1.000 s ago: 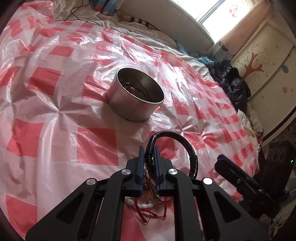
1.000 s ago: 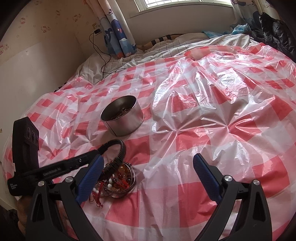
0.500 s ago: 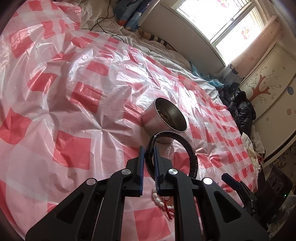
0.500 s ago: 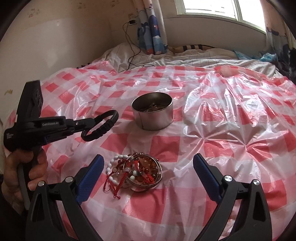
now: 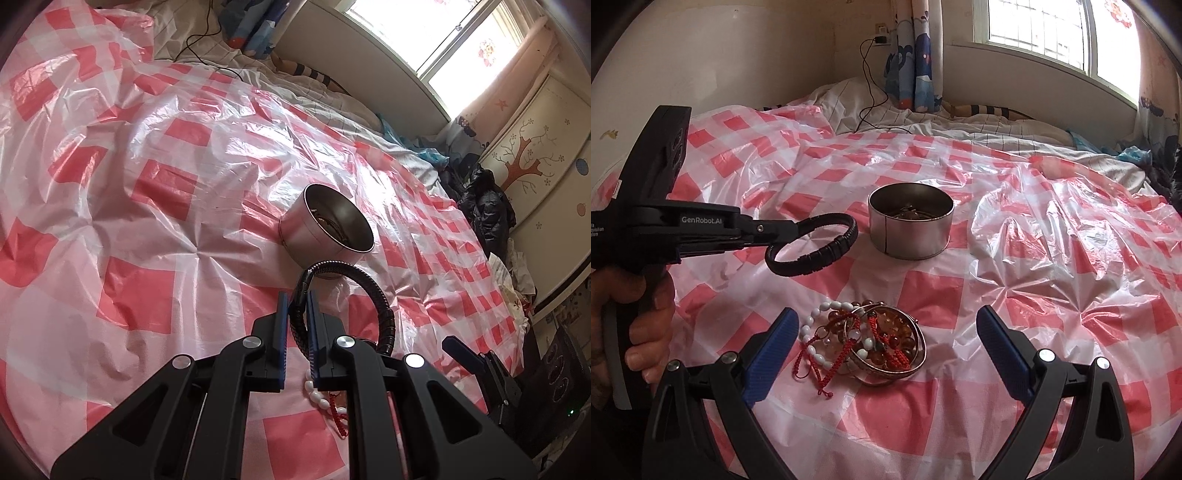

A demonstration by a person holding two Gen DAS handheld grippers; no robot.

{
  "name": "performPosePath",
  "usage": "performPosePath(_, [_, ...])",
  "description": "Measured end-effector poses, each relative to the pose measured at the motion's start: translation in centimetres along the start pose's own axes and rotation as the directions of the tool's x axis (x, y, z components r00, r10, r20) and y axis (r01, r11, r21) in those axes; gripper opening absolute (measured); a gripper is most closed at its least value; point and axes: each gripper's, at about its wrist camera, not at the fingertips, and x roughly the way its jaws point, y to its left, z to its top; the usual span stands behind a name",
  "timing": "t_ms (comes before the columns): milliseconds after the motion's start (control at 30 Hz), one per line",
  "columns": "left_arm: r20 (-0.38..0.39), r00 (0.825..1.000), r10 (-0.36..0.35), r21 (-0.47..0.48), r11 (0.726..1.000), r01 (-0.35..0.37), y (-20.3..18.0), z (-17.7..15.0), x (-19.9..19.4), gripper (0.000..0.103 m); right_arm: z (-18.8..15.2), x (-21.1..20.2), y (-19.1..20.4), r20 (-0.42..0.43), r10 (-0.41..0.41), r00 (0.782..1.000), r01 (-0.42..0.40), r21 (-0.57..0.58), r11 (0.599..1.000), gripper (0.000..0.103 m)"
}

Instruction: Organize jewelry

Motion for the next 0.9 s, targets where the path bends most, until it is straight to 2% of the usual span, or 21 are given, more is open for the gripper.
performPosePath(233, [0.002,1.000,0.001,-0.001,1.000,-0.001,0.2,0.0,-0.1,0.009,-0.4,0.9,0.9,-0.020,-0.031,0.999,0.030,-0.039,0.999,0.093])
performPosePath(467, [0.010,1.000,0.008,-0.010,1.000,-0.007,1.0,0.2,-0.5,0.009,-0.5,0.0,-0.8,-0.023,-0.019,1.000,0.019,0.037,0.999,0.093])
performPosePath(600, [0.015,1.000,0.014,-0.017,1.000,-0.014,1.3,0.2,-0.9,0.009,-1.4,-0.8,0.6,-0.029,-0.021,0.999,0.020,-0.025,0.999,0.092])
performPosePath(633, [0.016,1.000,0.016,-0.017,1.000,-0.016,1.4,0.2,-1.0,0.009,-1.5,-0.8,1.2,-0.030,-0.014,0.999,0.012,-0.051,0.999,0.089])
performPosePath(667, [0.016,1.000,0.019,-0.017,1.000,-0.018,1.4,0.2,-1.0,0.009,-1.7,-0.6,1.8,-0.038,-0.014,0.999,0.011,-0.073,0.997,0.082])
performPosePath(733, [0.014,1.000,0.021,-0.019,1.000,-0.021,1.5,0.2,-0.9,0.009,-1.9,-0.1,2.5,-0.054,-0.016,0.998,0.010,-0.103,0.995,0.078])
performPosePath(900, [0.013,1.000,0.021,-0.018,1.000,-0.021,1.6,0.2,-0.9,0.009,-1.6,0.3,1.4,-0.055,0.016,0.998,-0.017,-0.025,1.000,0.070])
